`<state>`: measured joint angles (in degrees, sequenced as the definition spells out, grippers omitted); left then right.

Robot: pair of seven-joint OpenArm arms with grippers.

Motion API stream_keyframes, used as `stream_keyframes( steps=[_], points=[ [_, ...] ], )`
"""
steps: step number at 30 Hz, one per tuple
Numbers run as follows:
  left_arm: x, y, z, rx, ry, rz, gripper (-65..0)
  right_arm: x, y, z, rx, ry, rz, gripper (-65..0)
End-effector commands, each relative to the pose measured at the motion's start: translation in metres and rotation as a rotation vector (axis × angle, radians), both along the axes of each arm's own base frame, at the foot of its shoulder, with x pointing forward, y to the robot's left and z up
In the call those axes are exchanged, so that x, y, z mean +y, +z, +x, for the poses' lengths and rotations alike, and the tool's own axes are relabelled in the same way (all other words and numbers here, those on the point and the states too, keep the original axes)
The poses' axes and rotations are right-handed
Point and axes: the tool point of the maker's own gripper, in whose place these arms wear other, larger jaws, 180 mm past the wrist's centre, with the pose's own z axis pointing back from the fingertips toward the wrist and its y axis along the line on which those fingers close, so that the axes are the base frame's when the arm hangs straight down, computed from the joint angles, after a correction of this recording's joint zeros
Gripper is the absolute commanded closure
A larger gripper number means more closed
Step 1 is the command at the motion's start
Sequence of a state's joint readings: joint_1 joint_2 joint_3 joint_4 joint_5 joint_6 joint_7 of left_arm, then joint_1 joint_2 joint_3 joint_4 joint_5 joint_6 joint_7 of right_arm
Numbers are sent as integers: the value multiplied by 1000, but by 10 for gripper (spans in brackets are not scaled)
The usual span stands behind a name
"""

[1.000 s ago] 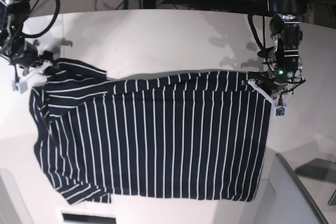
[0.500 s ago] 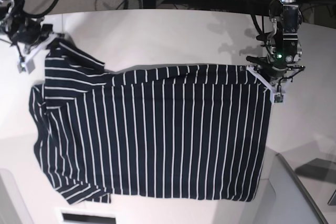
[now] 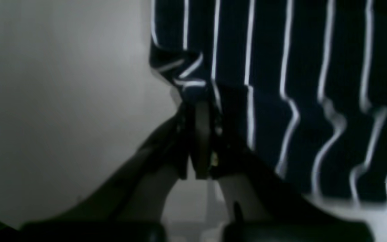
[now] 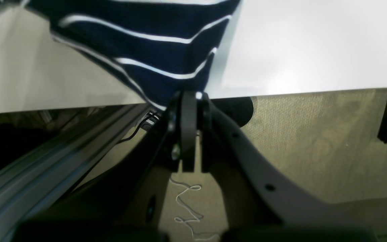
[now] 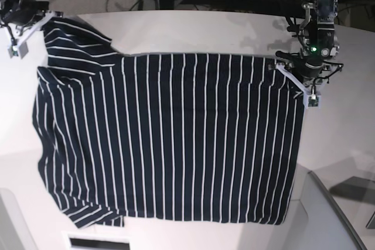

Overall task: Layout the t-shirt on the table in an organized manner, then fold the t-shirt properly
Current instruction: 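Pull both held corners apart to stretch the shirt flat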

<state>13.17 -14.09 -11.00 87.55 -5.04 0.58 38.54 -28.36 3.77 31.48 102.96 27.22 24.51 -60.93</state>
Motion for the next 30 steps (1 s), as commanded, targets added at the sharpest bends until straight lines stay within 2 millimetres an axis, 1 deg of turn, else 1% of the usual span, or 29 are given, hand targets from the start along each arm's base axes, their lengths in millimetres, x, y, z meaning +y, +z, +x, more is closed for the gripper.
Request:
stream_keyframes(
  steps=[1, 3, 6, 8, 11, 12, 16, 18, 21, 22, 23, 25, 27, 28, 30],
  points=[
    [11, 12, 3, -39, 19, 24, 0, -2, 10, 5, -32, 12, -13, -5],
    [19, 16, -1, -48, 49, 29, 0, -3, 14, -3, -10, 24, -26, -5],
    [26, 7, -19, -3, 47, 70, 0, -1, 18, -7, 10, 46, -34, -5],
    [21, -3, -30, 30, 50, 66, 0, 2, 17, -9, 18, 49, -29, -5],
    [16, -10, -36, 46, 60, 65, 0, 3, 17, -9, 20, 48, -26, -5],
    [14, -13, -41, 56, 60, 62, 0, 3, 17, -9, 20, 48, -26, -5],
    [11, -17, -48, 72, 65, 53, 0, 3, 16, -12, 27, 48, -25, -5],
    [11, -20, -56, 90, 66, 52, 0, 3, 16, -15, 30, 47, -26, -5],
    [7, -22, -62, 95, 70, 42, 0, 2, 16, -14, 29, 50, -27, -5],
    [10, -23, -67, 100, 79, 44, 0, 2, 16, -15, 30, 50, -27, -5],
    [13, -21, -71, 99, 95, 46, -49, 2, 16, -15, 30, 50, -27, -5],
    [15, -15, -76, 79, 131, 39, -199, 2, 16, -15, 31, 52, -29, -5],
    [24, -3, -82, 52, 168, 52, -337, 2, 16, -15, 31, 52, -29, -5],
    [27, 3, -85, 38, 182, 57, -392, 2, 16, -15, 31, 52, -29, -5],
    [34, 15, -91, 19, 203, 74, -466, 2, 16, -15, 31, 52, -29, -5]
  ],
)
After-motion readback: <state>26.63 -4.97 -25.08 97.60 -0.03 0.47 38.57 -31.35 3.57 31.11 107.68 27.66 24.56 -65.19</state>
